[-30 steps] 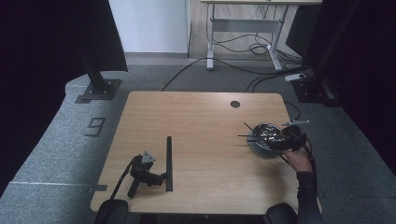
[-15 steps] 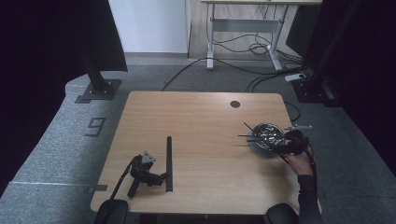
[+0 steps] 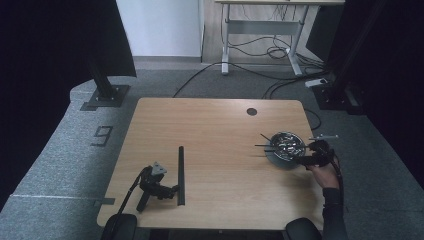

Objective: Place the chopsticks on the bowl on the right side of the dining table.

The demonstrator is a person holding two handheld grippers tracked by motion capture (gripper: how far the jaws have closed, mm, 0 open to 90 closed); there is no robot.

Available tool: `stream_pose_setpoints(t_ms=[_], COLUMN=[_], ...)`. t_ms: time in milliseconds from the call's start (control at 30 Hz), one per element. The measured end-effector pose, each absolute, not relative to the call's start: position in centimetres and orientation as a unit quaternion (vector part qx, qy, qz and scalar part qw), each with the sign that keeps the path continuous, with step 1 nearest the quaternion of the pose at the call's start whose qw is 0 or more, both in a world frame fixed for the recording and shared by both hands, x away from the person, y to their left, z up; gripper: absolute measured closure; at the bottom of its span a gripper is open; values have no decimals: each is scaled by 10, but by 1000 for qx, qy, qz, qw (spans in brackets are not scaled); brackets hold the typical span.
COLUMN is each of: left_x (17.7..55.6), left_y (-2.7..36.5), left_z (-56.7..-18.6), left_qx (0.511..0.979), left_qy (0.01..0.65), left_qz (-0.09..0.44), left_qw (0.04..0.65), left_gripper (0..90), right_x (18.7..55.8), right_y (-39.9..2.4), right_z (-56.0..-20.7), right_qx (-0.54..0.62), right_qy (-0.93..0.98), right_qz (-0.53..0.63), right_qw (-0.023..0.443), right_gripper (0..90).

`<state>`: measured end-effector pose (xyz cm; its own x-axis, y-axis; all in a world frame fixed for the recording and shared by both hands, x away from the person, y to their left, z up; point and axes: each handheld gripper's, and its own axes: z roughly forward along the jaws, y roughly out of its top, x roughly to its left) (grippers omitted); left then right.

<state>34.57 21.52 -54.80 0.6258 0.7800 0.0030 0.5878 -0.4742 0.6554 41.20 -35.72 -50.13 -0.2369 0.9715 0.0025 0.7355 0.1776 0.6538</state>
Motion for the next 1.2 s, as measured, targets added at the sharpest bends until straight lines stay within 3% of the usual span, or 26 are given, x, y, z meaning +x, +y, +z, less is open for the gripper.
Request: stream_pose_setpoints(t_ms=[1200], left_x=[346], left_y=[215], left_z=[-548], left_qx=[845], left_qy=[405], left_qz=[152], left_qw=[315], left_gripper=[0], right_x=[420], right_y=[-376], right_z=[-499], right_qx=[602], right_qy=[697], right_qz=[276], right_qw=[276], right_gripper=[33])
